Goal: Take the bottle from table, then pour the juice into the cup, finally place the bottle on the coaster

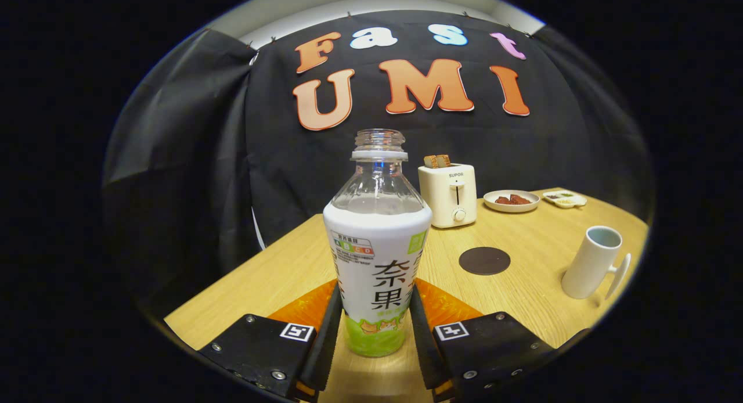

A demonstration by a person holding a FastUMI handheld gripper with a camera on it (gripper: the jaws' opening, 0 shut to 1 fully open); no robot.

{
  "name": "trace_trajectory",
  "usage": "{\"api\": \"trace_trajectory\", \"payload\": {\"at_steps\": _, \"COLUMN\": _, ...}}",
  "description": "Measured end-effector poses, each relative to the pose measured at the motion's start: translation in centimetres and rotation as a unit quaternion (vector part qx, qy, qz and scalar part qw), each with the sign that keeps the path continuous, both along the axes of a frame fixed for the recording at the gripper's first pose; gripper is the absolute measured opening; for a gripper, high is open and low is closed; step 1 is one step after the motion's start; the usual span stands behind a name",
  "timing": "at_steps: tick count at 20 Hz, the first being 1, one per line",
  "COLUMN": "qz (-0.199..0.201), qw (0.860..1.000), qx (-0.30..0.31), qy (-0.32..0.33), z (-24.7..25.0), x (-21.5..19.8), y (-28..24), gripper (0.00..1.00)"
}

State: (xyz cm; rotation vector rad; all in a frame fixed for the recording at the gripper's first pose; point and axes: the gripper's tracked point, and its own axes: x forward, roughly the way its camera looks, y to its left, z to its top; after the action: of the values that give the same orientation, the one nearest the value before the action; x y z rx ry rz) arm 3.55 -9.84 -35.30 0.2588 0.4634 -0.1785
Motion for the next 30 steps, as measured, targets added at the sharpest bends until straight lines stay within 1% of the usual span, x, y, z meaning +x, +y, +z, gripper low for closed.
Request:
{"api": "trace_trajectory", "payload": {"at_steps": 4, "qz": -0.031, "qw": 0.996, "qx": 0.073, "qy": -0.033, "z": 1.6, "x": -0.1, "y": -1.5, "gripper": 0.61}}
{"api": "trace_trajectory", "payload": {"at_steps": 7, "qz": -0.049, "qw": 0.993, "qx": 0.093, "qy": -0.043, "z": 2.4, "x": -0.2, "y": -3.0, "gripper": 0.61}}
{"api": "trace_trajectory", "payload": {"at_steps": 11, "qz": -0.060, "qw": 0.990, "qx": 0.121, "qy": -0.048, "z": 2.7, "x": -0.4, "y": -4.3, "gripper": 0.61}}
{"api": "trace_trajectory", "payload": {"at_steps": 15, "qz": -0.076, "qw": 0.980, "qx": 0.176, "qy": -0.057, "z": 2.7, "x": -0.6, "y": -5.3, "gripper": 0.61}}
{"api": "trace_trajectory", "payload": {"at_steps": 19, "qz": -0.104, "qw": 0.970, "qx": 0.209, "qy": -0.063, "z": 2.4, "x": -1.2, "y": -6.9, "gripper": 0.61}}
{"api": "trace_trajectory", "payload": {"at_steps": 21, "qz": -0.116, "qw": 0.962, "qx": 0.238, "qy": -0.073, "z": 2.6, "x": -1.1, "y": -7.6, "gripper": 0.61}}
{"api": "trace_trajectory", "payload": {"at_steps": 25, "qz": -0.145, "qw": 0.938, "qx": 0.302, "qy": -0.095, "z": 3.0, "x": -0.8, "y": -8.8, "gripper": 0.61}}
{"api": "trace_trajectory", "payload": {"at_steps": 30, "qz": -0.177, "qw": 0.909, "qx": 0.363, "qy": -0.100, "z": 2.1, "x": -1.4, "y": -9.9, "gripper": 0.61}}
